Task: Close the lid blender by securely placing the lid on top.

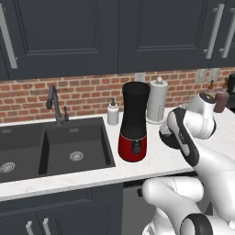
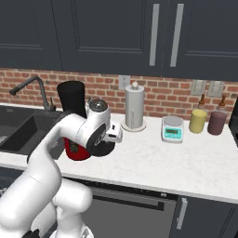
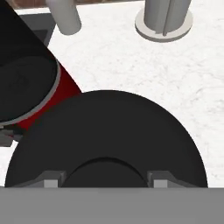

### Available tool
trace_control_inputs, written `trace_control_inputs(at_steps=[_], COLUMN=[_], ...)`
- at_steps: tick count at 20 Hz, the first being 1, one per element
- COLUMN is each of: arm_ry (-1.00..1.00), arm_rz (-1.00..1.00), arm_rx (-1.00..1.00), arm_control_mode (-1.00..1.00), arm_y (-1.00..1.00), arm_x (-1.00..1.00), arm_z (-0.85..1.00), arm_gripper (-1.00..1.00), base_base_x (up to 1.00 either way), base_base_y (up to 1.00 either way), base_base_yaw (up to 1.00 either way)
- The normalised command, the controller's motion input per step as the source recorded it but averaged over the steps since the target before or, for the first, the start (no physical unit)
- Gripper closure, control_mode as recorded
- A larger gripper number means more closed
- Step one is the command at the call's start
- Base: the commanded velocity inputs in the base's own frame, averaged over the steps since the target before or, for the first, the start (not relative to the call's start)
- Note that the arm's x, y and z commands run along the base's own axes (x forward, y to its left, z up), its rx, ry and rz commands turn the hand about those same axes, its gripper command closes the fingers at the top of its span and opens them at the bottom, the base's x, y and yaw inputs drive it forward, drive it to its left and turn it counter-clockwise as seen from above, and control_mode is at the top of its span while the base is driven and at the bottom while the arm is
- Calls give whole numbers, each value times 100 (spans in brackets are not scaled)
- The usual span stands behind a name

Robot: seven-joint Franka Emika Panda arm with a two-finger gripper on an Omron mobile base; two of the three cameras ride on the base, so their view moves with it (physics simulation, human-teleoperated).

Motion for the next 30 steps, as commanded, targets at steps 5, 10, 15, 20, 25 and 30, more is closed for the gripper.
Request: trace_control_inputs(at_steps=[5,10,15,20,25,30], arm_ry=[0,0,0,0,-7,-11], arm_rz=[0,0,0,0,0,0], arm_rx=[0,0,0,2,3,4], arm_control_mode=[-100,-100,-100,-100,-100,-100], arm_y=[9,23,33,34,30,30], arm_x=[-3,0,0,0,0,0], arm_z=[92,74,53,44,52,56], arm_gripper=[100,100,100,100,100,100], base_base_x=[0,0,0,0,0,0], base_base_y=[0,0,0,0,0,0], base_base_yaw=[0,0,0,0,0,0])
